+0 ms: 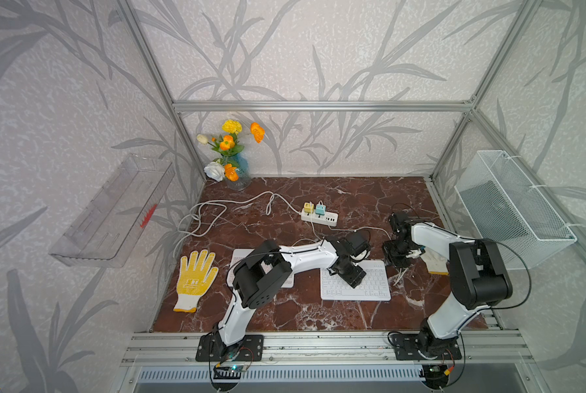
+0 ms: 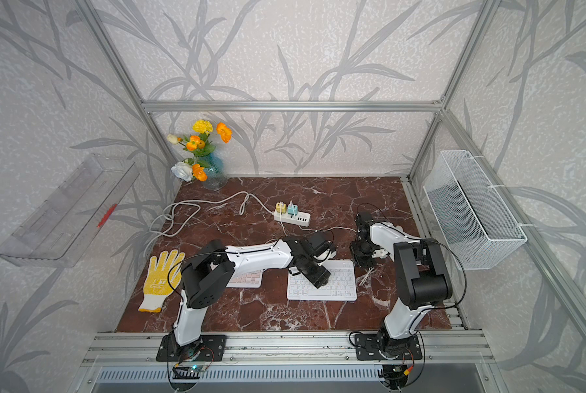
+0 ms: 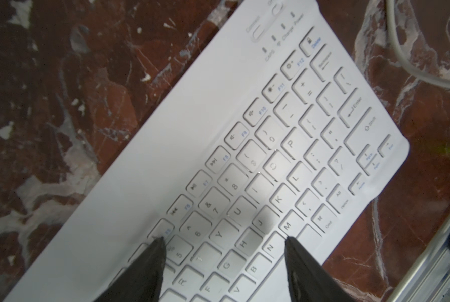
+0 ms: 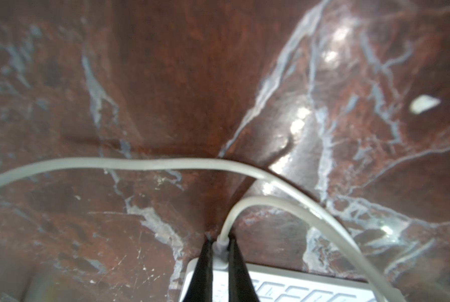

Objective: Unplug the wireless keyboard
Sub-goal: Remove the power cord from the keyboard.

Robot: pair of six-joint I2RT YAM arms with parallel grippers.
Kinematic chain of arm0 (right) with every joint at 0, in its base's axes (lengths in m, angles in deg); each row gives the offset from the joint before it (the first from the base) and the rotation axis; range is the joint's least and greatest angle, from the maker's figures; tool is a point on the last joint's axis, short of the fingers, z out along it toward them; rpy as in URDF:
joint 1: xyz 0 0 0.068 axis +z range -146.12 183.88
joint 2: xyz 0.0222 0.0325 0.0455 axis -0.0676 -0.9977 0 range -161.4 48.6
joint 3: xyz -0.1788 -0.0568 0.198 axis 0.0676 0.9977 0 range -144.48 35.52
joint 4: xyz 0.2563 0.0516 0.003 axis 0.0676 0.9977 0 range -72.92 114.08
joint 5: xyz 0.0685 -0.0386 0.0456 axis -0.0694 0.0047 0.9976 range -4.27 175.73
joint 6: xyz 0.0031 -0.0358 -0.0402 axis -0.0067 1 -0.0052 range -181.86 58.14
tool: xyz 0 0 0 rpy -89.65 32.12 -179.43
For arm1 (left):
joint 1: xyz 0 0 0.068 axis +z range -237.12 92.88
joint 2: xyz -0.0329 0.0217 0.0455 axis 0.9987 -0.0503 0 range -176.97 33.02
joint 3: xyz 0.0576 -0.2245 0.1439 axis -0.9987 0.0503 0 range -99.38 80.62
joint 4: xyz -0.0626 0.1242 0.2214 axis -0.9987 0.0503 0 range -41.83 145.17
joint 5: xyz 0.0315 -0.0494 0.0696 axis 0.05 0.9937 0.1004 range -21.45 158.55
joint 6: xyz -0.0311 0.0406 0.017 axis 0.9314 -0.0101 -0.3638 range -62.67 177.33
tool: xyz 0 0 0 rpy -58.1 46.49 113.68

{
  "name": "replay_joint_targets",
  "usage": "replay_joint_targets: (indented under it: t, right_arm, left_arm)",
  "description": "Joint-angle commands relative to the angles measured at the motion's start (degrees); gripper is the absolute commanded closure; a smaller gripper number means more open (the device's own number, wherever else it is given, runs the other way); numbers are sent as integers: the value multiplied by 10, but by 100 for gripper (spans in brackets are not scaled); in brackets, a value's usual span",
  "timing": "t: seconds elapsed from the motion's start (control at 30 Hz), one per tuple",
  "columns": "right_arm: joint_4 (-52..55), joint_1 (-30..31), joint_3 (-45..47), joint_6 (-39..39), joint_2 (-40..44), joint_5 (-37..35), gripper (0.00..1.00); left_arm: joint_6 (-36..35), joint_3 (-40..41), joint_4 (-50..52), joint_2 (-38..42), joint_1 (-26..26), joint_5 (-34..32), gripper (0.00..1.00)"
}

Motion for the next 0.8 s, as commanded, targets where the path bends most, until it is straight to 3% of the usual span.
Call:
replay_joint_targets:
  t: [0.0,0.17,0.37,0.5,0.6,0.77]
  right_arm:
    - [25,2,15,46,-29,-87,99]
    - [30,4,25,24,-21,-83,100]
    - [-49,4,126,-155,7,20,100]
    - [-26,2,135,-177,49,-40,100]
    - [-20,-11,114,-104,60,-96,100]
    - [68,-19,-16,70,-3,-152,100]
  left_arm:
    - [14,44,86,-72,12,-12,27]
    - [15,45,86,-72,12,-12,27]
    - [17,47,85,-70,12,-12,27]
    - [17,47,84,-70,13,-12,27]
    - [16,47,82,-71,13,-10,27]
    - [15,46,83,-73,14,-8,27]
